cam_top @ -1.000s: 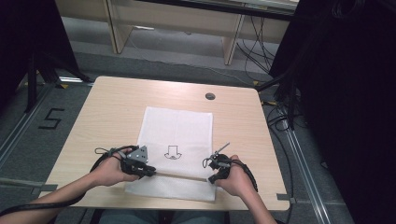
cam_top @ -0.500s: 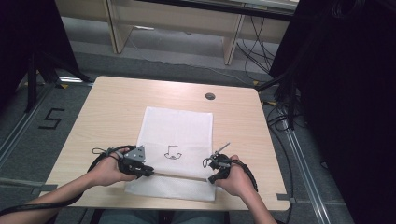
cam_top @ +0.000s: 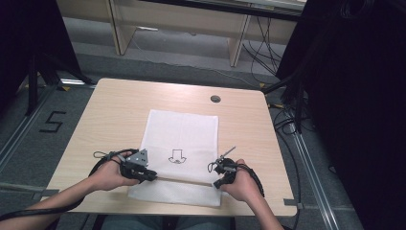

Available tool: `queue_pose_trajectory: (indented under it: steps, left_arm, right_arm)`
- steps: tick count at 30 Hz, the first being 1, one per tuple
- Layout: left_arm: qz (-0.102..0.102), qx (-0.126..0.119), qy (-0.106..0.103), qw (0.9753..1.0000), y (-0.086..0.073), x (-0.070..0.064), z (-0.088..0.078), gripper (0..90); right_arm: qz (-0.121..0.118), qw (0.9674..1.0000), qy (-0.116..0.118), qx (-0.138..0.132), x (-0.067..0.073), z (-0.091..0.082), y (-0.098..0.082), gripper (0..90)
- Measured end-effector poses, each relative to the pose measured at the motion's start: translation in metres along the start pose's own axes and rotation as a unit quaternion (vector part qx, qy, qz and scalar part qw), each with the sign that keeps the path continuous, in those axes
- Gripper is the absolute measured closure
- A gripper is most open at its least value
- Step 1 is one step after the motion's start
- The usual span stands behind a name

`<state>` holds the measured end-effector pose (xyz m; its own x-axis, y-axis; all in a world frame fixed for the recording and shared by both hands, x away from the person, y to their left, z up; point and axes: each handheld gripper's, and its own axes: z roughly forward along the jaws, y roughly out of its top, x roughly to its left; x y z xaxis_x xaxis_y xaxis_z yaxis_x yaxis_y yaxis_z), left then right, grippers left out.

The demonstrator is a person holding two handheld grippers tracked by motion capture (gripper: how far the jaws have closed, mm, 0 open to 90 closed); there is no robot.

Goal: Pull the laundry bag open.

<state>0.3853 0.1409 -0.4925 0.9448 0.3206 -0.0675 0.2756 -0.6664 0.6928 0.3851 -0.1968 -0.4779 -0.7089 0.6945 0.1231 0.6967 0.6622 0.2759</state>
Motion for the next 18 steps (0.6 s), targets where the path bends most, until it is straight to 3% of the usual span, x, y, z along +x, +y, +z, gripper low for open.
queue_pose_trajectory:
  steps: [2, 4, 9, 10, 18]
  left_arm:
    - [0.005, 0.007, 0.001, 1.0, -0.0013, 0.0015, -0.0012, 82.2]
    - [-0.012, -0.006, -0.004, 0.9999, -0.0026, 0.0011, -0.0011, 82.2]
    - [0.0, 0.002, 0.002, 1.0, -0.0027, 0.0022, -0.0023, 82.2]
    - [-0.01, -0.005, -0.003, 0.9999, -0.0034, 0.0028, -0.0022, 82.2]
    - [-0.003, 0.002, 0.002, 1.0, -0.0034, 0.0018, -0.0026, 82.2]
  right_arm:
    - [0.003, 1.0, 0.0, 0.001, 0.0007, -0.0006, -0.0002, 90.0]
    - [0.005, 1.0, 0.0, 0.003, 0.001, -0.0007, -0.0001, 90.0]
    - [0.003, 1.0, 0.0, 0.002, 0.0003, -0.0002, 0.0, 90.0]
    - [0.0, 1.0, 0.0, 0.0, -0.0001, 0.0, 0.0, 90.0]
    - [0.0, 1.0, 0.001, 0.0, 0.0003, -0.0003, -0.0001, 90.0]
